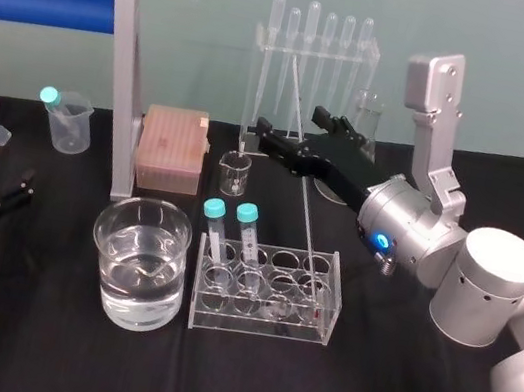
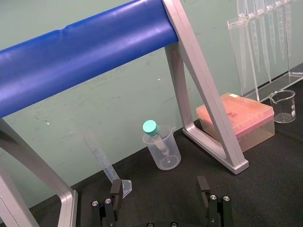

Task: Hold the thermometer with one hand and immerse one end into the beaker, then reinsert it into the test tube rack.

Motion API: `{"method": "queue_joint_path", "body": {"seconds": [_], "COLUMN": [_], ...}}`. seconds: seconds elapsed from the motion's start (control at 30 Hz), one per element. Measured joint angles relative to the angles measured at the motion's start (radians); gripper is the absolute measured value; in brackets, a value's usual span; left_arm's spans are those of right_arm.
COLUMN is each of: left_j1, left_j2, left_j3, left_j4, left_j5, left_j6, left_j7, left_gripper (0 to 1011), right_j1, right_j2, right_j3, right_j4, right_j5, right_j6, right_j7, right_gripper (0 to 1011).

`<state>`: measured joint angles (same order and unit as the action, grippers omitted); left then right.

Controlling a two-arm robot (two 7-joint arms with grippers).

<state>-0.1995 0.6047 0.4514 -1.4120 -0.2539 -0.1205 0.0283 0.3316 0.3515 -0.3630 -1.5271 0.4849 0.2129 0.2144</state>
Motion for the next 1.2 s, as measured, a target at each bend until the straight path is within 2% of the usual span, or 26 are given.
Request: {"method": "queue_joint_path", "body": {"seconds": [0.7, 1.2], "left_j1": [0.000, 0.000], "left_j2": [0.000, 0.000], "left_j3": [0.000, 0.000], "left_j4": [0.000, 0.000], "left_j5": [0.000, 0.000], "left_j6": [0.000, 0.000], "left_j7": [0.000, 0.000], "left_gripper": [1008, 1008], "right_j1": [-0.009, -0.012], "right_j2": [-0.024, -0.024], "right_j3": [0.039, 0.042], "right_j4": [0.006, 0.002], "right_j5": [-0.026, -0.026], "right_j6": [0.035, 0.041], "right_j7": [0.023, 0.030], "right_gripper": [1003, 1003]}}
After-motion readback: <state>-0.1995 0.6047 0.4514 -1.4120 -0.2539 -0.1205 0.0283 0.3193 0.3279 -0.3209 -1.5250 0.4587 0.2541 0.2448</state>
